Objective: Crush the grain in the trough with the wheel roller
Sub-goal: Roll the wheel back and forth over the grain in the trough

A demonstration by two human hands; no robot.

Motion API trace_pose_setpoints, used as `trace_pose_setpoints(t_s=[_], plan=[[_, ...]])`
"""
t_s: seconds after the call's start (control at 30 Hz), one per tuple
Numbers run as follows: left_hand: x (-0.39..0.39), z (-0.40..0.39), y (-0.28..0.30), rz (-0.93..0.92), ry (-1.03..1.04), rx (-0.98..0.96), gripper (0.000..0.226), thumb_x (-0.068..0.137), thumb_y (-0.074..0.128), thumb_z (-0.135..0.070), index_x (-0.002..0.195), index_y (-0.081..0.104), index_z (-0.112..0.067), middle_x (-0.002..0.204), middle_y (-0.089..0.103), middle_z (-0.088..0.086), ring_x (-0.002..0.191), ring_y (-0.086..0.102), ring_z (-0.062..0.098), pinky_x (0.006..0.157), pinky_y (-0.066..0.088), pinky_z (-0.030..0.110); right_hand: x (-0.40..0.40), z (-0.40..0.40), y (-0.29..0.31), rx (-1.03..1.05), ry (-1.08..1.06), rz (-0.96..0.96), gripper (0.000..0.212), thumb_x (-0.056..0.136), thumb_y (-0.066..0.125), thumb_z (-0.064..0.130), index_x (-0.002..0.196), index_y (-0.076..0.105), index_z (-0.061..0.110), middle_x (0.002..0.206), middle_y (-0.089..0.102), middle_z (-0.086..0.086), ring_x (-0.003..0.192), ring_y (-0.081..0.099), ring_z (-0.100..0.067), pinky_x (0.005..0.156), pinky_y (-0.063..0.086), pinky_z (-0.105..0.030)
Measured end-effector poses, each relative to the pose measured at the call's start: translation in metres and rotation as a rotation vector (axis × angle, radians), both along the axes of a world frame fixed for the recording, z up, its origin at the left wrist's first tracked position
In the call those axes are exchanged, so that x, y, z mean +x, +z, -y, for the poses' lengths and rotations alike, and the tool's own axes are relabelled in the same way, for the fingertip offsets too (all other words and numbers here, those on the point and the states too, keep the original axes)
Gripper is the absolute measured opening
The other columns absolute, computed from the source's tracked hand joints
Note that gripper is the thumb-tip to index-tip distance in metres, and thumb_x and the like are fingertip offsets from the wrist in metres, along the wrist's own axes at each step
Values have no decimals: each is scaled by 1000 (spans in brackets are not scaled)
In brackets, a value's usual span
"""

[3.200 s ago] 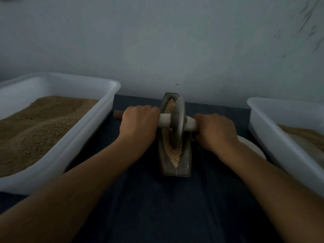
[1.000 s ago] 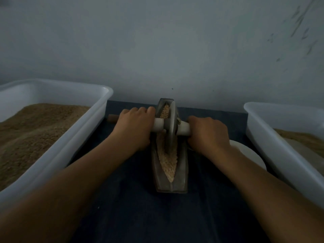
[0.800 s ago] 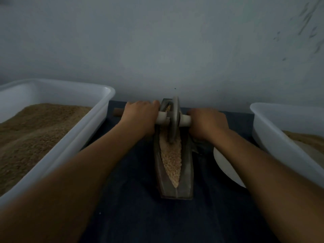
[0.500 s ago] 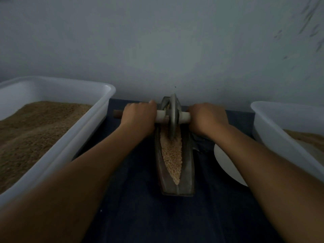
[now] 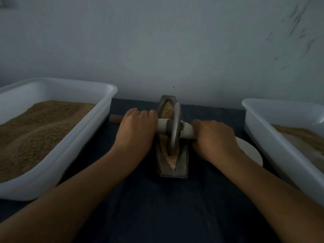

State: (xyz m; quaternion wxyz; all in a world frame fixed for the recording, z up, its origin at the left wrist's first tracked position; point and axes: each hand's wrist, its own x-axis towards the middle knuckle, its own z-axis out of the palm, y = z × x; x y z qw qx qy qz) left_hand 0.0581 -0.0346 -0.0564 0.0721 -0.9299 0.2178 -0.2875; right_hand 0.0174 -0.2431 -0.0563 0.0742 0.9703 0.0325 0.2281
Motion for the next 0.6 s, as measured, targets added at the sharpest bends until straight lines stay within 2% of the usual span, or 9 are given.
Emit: trace_pose_setpoints(t_s=[0.03,0.1,0.17,0.23,0.3,0.37,0.43,0.53,0.6], plan=[[-6,-1,0,10,-2,-8,28,82,68,-24,96,44,-22,91,62,-2,87,59,17,102,37,33,-5,0,0,-1,9,9,20,84,64,36,85,48,25,70,47,7,60,36,-15,48,13,-29],[-13,-3,0,23,-10,-31,26,81,68,-24,97,46,-22,89,62,-3,86,60,17,106,35,33,-13,-1,2,2,38,42,18,82,68,35,87,54,23,75,59,4,60,44,-17,51,15,-30],[-17,-5,0,13,-17,-55,27,81,69,-25,95,46,-22,88,62,-4,84,60,16,102,38,32,-17,-1,3,6,61,67,19,80,71,33,86,57,21,76,62,2,60,46,-18,55,19,-30],[-17,-5,-2,7,-13,-63,30,81,69,-26,92,41,-24,88,62,-4,82,59,16,96,40,31,-15,-1,2,9,80,79,19,79,72,32,85,57,20,75,61,1,59,38,-17,57,22,-30],[-15,-4,-5,-3,15,-49,37,81,69,-25,91,33,-24,88,61,-3,82,59,16,96,40,32,-7,-1,1,-2,95,99,20,78,73,31,82,56,20,72,60,1,58,35,-17,58,22,-30],[-7,-4,-7,-41,47,-45,38,80,70,-24,97,37,-22,92,62,-1,85,60,18,104,38,34,5,-1,1,-43,93,112,21,76,72,30,80,54,21,70,59,1,56,42,-20,57,21,-31],[4,-3,-10,-67,57,-48,42,79,72,-23,109,42,-21,95,63,-1,87,61,18,105,37,34,19,-1,2,-90,62,85,19,76,70,31,80,52,23,73,60,2,63,54,-23,57,20,-31],[26,3,-8,-42,39,-33,42,80,72,-23,111,44,-22,93,64,-2,82,61,17,98,39,33,43,2,0,-55,0,10,17,79,67,38,85,55,28,79,62,5,73,60,-22,53,17,-30],[43,8,-3,-37,34,-11,38,81,70,-24,110,45,-22,92,65,-1,80,61,18,89,40,33,58,4,1,8,-44,-42,16,79,66,40,90,61,29,83,64,4,74,58,-21,49,15,-27]])
